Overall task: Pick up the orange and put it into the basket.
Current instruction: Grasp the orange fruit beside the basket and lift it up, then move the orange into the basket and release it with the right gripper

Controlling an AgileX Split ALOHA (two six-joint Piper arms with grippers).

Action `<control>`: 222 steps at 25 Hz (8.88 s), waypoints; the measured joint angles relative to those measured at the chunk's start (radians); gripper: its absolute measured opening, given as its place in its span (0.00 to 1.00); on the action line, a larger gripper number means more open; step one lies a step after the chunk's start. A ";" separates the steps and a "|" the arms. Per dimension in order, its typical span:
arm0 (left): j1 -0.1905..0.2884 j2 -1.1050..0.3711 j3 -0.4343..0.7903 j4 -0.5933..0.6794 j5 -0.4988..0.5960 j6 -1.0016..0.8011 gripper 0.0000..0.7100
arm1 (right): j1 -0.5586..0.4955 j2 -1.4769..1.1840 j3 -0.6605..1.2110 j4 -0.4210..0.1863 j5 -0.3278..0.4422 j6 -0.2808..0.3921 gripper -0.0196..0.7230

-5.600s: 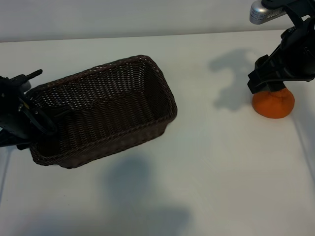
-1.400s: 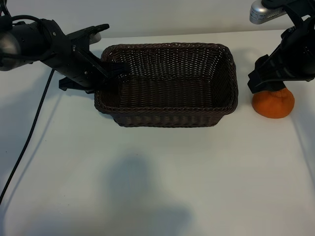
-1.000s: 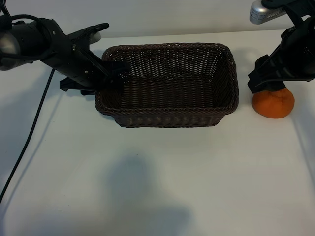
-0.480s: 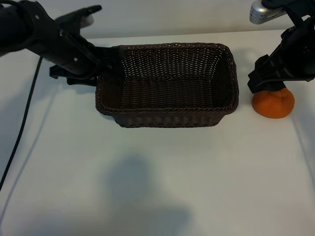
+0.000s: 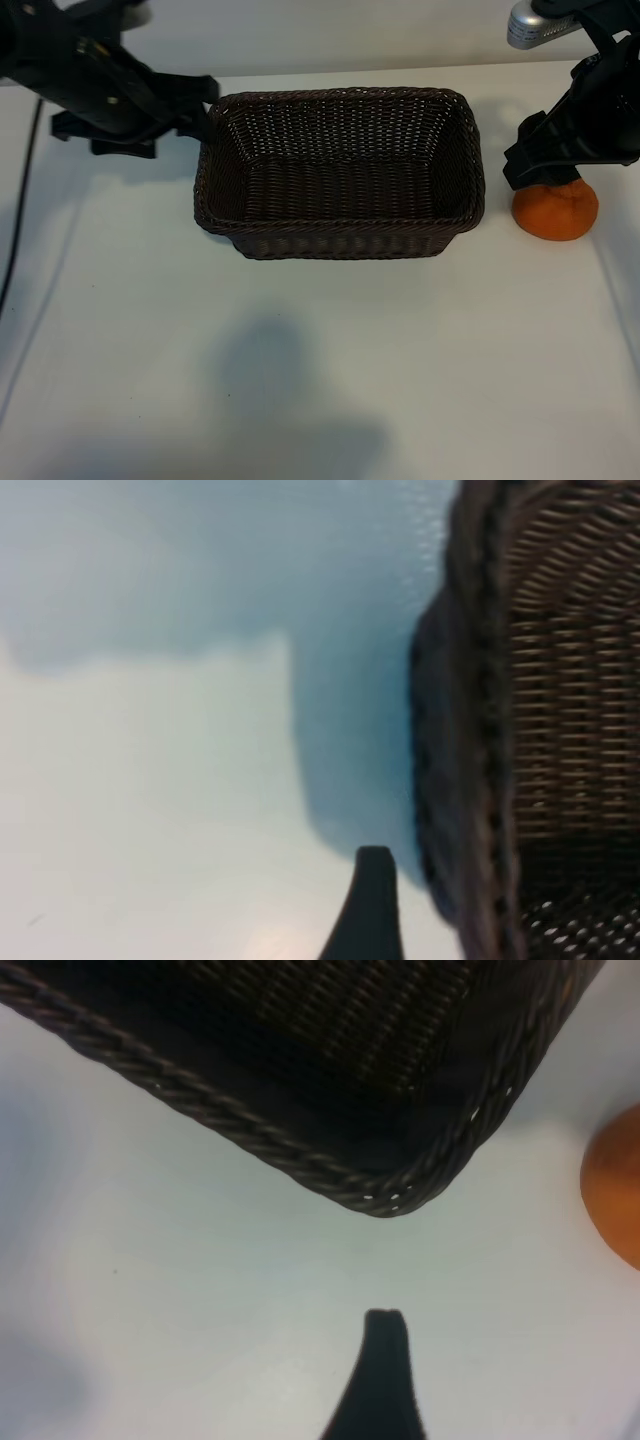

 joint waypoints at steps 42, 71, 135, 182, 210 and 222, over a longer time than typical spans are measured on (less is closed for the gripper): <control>0.427 -1.041 0.097 0.115 0.258 0.211 0.84 | 0.000 0.000 0.000 0.000 0.000 0.000 0.83; 0.342 -1.754 0.574 0.225 0.339 0.157 0.84 | 0.000 0.000 0.000 0.000 0.003 0.000 0.83; 0.172 -1.780 0.818 0.325 0.382 0.085 0.84 | -0.024 0.374 -0.003 -0.421 -0.243 0.637 0.82; 0.171 -1.780 0.818 0.325 0.382 0.087 0.84 | -0.092 0.243 -0.010 -0.298 -0.168 0.477 0.13; 0.171 -1.780 0.818 0.325 0.382 0.087 0.84 | 0.170 0.205 -0.281 -0.169 -0.029 0.346 0.13; 0.171 -1.780 0.818 0.325 0.382 0.087 0.84 | 0.199 0.436 -0.411 -0.166 -0.027 0.340 0.13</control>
